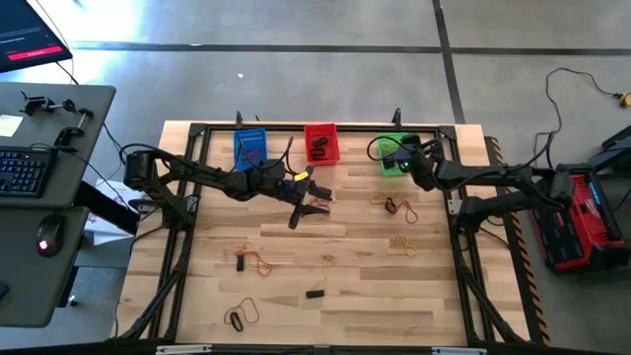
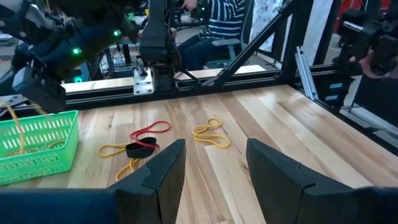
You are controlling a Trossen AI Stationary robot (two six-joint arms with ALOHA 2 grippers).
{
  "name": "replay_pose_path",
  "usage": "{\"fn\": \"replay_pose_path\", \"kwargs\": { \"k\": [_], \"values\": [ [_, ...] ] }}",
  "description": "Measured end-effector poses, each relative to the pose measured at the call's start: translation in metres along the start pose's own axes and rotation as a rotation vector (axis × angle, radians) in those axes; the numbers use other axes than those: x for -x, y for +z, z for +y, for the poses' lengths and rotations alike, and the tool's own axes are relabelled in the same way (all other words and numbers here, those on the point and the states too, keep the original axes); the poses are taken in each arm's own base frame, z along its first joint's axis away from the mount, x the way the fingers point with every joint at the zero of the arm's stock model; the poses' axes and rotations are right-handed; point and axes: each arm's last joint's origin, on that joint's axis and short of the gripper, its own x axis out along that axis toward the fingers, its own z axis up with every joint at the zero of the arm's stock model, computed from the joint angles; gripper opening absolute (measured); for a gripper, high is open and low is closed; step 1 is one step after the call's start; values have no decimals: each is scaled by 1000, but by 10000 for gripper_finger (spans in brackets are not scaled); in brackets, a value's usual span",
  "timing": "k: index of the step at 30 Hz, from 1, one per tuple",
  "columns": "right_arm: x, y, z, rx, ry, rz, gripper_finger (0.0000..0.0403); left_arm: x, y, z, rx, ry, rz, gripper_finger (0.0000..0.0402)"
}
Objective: Sort rubber bands into baskets
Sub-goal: Put the yellow rubber band into the green bin
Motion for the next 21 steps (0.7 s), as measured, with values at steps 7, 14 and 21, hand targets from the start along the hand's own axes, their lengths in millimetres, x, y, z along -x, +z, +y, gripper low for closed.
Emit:
{"fn": "replay_pose_path", "kwargs": {
  "k": [7, 14, 21],
  "values": [
    [-6, 1, -3, -68, 36, -26, 0, 0, 0, 0, -1, -1, 0, 164],
    [-24, -7, -3, -64, 100, 69, 0, -8, -11, 2, 1, -8, -23, 164],
    [-40, -19, -2, -63, 149, 166, 0, -17, -25, 4, 14, -8, -37, 164]
  ]
}}
